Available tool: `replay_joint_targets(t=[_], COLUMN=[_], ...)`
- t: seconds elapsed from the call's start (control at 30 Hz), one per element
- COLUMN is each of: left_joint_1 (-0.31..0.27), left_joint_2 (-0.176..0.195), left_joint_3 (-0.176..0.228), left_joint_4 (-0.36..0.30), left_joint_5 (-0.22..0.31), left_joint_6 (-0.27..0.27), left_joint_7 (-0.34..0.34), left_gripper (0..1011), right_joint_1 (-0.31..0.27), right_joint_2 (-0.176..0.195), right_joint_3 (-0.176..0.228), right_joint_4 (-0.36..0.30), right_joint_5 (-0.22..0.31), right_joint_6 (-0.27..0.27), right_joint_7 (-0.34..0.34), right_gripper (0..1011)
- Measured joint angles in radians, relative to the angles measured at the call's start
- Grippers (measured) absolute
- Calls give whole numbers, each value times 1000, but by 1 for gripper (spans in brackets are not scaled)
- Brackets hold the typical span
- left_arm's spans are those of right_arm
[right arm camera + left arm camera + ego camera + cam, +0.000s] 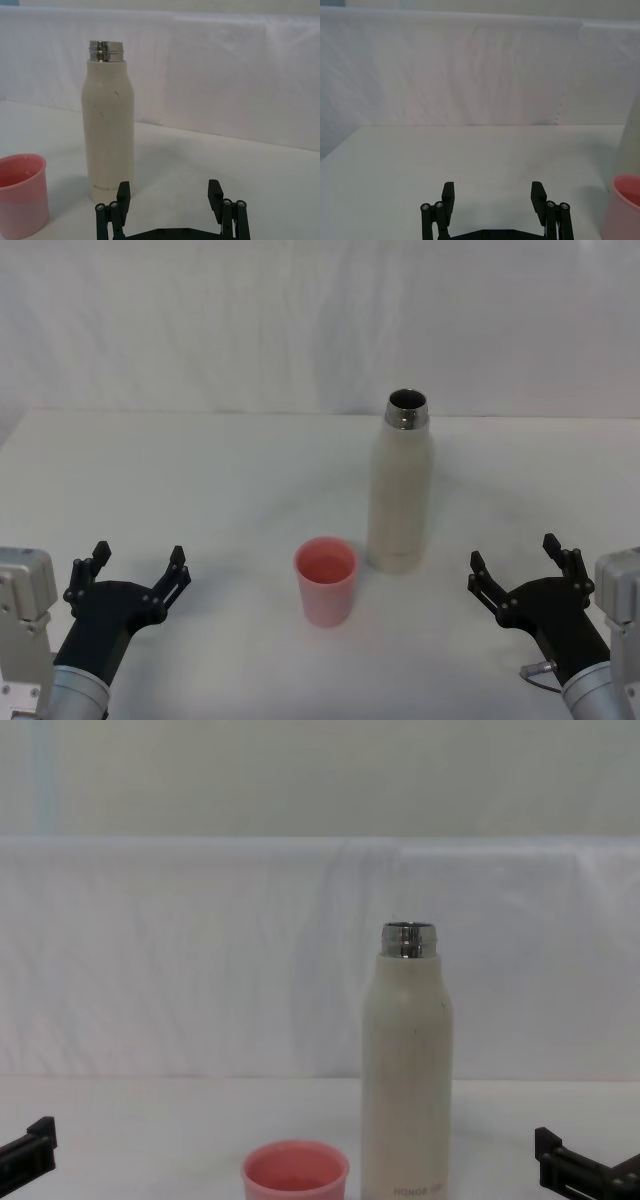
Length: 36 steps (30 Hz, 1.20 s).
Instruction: Grasp the thermos with one hand and pour water into the cup lid.
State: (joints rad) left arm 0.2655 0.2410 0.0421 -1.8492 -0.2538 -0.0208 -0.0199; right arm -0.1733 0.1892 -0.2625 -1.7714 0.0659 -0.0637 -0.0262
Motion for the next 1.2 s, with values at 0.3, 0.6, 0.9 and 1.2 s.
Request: replay_joint_targets(t=[0.3,0.6,0.9,1.2], left_joint_1=[0,0,0,0], left_joint_2=[0,0,0,0], left_joint_3=[0,0,0,0], left_joint_4=[0,0,0,0], left_joint_5=[0,0,0,0], left_joint_6=[0,0,0,0], left_joint_7=[0,0,0,0], left_gripper=[1001,1001,1001,1001], right_joint_1=[0,0,0,0], right_joint_2=[0,0,0,0], right_joint_3=[0,0,0,0], right_joint_4=[0,0,0,0], right_joint_5=[0,0,0,0], right_joint_6=[0,0,0,0], right_joint_7=[0,0,0,0], right_gripper=[1000,1000,1000,1000])
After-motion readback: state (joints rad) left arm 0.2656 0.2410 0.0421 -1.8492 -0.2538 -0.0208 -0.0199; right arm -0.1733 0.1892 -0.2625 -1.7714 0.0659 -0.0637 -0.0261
